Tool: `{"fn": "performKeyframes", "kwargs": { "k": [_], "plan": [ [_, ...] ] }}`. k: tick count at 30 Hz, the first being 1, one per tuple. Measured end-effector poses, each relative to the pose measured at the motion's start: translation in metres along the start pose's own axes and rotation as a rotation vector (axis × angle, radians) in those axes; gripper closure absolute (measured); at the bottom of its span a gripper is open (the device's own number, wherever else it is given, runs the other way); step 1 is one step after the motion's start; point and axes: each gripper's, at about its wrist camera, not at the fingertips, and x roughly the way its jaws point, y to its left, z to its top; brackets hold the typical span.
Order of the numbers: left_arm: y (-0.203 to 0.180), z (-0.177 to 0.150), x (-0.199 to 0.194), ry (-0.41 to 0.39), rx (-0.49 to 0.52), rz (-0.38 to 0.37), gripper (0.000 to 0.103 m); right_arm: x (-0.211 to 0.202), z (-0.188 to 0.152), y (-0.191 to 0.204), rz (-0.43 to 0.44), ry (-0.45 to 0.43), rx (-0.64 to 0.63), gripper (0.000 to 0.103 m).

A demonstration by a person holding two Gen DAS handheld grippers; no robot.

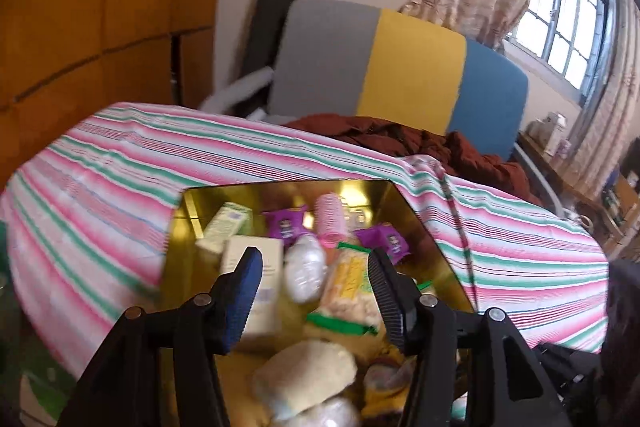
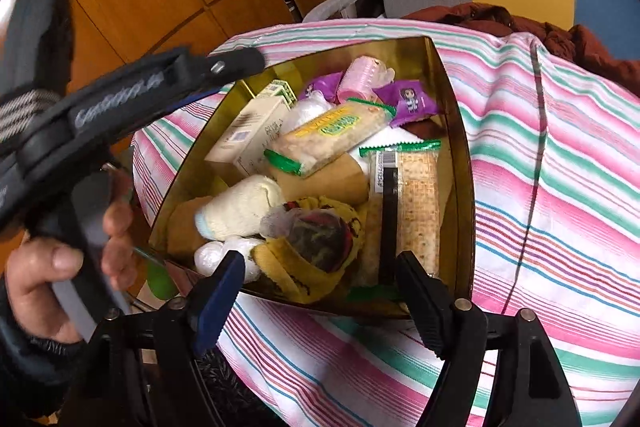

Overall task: Organize objects
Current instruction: 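Lower both items into the gold tray and open both grippers, then withdraw both grippers from the gold tray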

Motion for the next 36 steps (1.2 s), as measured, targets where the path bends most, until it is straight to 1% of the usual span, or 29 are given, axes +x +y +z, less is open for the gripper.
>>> {"fn": "performKeyframes", "kwargs": {
  "k": [1, 2, 3, 4, 5, 6, 8, 10, 11, 13, 15, 16, 20, 21, 26, 31, 36],
  "plan": [
    [0.002, -0.002, -0.006, 0.000, -0.005, 0.025, 0.046, -0.005, 0.000, 0.002, -0.003, -0.013, -0.003, 0.022],
    [0.004, -0.004, -0.013, -0.003, -0.017, 0.049, 0.046, -0.009, 0.001, 0.004, -0.012, -0.028, -0.006, 0.019],
    [0.005, -0.006, -0.018, -0.008, -0.026, 0.059, 0.042, -0.013, 0.002, 0.006, -0.031, -0.047, -0.011, 0.016],
    [0.007, -0.009, -0.025, -0.017, -0.032, 0.069, 0.037, -0.018, 0.002, 0.009, -0.057, -0.068, -0.018, 0.011],
    [0.007, -0.012, -0.031, -0.030, -0.030, 0.084, 0.035, -0.021, 0.003, 0.011, -0.086, -0.092, -0.025, 0.008],
    [0.007, -0.015, -0.036, -0.037, -0.022, 0.098, 0.034, -0.024, 0.004, 0.013, -0.113, -0.113, -0.031, 0.007],
    [0.005, -0.020, -0.045, -0.046, -0.011, 0.106, 0.033, -0.031, 0.004, 0.018, -0.175, -0.154, -0.049, 0.002],
    [0.003, -0.025, -0.055, -0.065, -0.015, 0.137, 0.028, -0.035, 0.004, 0.021, -0.242, -0.183, -0.053, 0.001],
    [0.002, -0.027, -0.059, -0.062, -0.022, 0.142, 0.028, -0.036, 0.003, 0.023, -0.258, -0.190, -0.051, 0.001],
    [0.002, -0.033, -0.067, -0.075, -0.033, 0.102, 0.026, -0.036, 0.003, 0.020, -0.290, -0.195, -0.040, 0.001],
    [-0.001, -0.037, -0.072, -0.074, -0.037, 0.116, 0.026, -0.037, 0.001, 0.017, -0.301, -0.190, -0.017, 0.001],
    [-0.002, -0.039, -0.073, -0.075, -0.035, 0.131, 0.025, -0.038, -0.001, 0.015, -0.299, -0.188, -0.007, 0.001],
    [-0.012, -0.049, -0.075, -0.068, -0.018, 0.258, 0.025, -0.039, -0.008, 0.015, -0.313, -0.185, -0.001, 0.001],
    [-0.013, -0.052, -0.076, -0.069, -0.015, 0.270, 0.025, -0.038, -0.008, 0.014, -0.316, -0.184, -0.001, 0.001],
    [-0.012, -0.056, -0.076, -0.062, -0.023, 0.259, 0.025, -0.038, -0.005, 0.016, -0.370, -0.201, -0.037, 0.001],
    [-0.008, -0.057, -0.070, -0.053, -0.047, 0.257, 0.026, -0.043, -0.005, 0.016, -0.381, -0.225, -0.018, 0.001],
    [-0.001, -0.061, -0.062, -0.027, -0.077, 0.241, 0.027, -0.045, -0.005, 0.016, -0.398, -0.241, -0.007, 0.001]
  ]
}}
